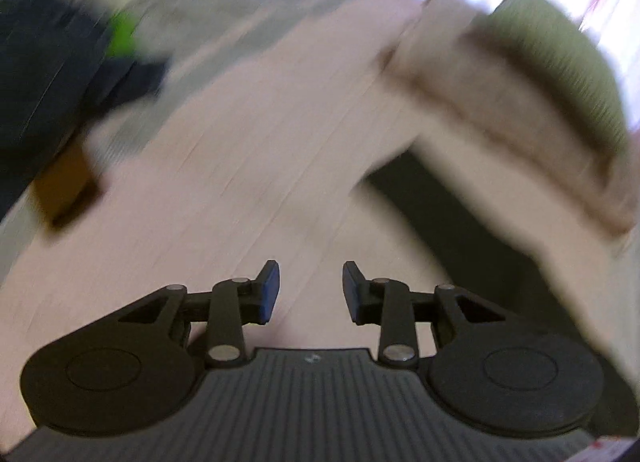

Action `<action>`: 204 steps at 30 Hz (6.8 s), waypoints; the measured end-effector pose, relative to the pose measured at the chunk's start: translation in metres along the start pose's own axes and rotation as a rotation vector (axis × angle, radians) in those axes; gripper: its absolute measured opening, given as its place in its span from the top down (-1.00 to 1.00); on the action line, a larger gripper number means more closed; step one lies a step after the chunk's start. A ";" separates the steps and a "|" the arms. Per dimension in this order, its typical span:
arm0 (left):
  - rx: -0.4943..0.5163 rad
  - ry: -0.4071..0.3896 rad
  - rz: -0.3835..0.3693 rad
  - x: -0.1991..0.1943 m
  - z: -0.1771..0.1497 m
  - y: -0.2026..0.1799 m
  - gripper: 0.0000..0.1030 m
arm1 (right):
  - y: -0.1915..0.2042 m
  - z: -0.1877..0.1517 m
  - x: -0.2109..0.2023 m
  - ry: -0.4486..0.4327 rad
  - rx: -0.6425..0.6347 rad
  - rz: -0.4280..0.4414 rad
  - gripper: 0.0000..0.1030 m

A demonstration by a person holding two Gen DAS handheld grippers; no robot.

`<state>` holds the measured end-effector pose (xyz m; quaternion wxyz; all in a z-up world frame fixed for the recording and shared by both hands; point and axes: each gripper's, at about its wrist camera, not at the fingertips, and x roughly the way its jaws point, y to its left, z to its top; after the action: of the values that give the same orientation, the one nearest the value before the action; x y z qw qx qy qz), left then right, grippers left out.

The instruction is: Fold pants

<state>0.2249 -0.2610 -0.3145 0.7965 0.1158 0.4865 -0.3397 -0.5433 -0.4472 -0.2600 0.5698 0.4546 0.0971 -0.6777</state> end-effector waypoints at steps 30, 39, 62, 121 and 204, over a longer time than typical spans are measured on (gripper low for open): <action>-0.241 -0.003 0.033 -0.017 -0.113 0.109 0.83 | -0.136 -0.094 -0.019 0.131 0.377 0.026 0.92; -0.075 0.132 0.215 -0.020 -0.151 0.114 0.62 | -0.139 -0.107 -0.008 0.323 0.267 -0.137 0.43; -0.128 -0.030 -0.155 0.142 0.044 -0.074 -0.23 | -0.033 0.045 0.131 0.067 0.098 -0.045 0.08; 0.119 -0.007 0.056 -0.068 -0.201 -0.059 0.20 | 0.018 -0.088 0.071 0.229 -0.687 0.017 0.43; 0.666 0.033 -0.117 -0.409 -0.264 0.040 -0.66 | 0.133 -0.292 -0.354 0.327 -0.570 0.059 -0.20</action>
<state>-0.0541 0.0802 -0.1031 0.6860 0.3471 0.3676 -0.5232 -0.3034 -0.0594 -0.1166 0.6704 0.3822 0.3598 -0.5245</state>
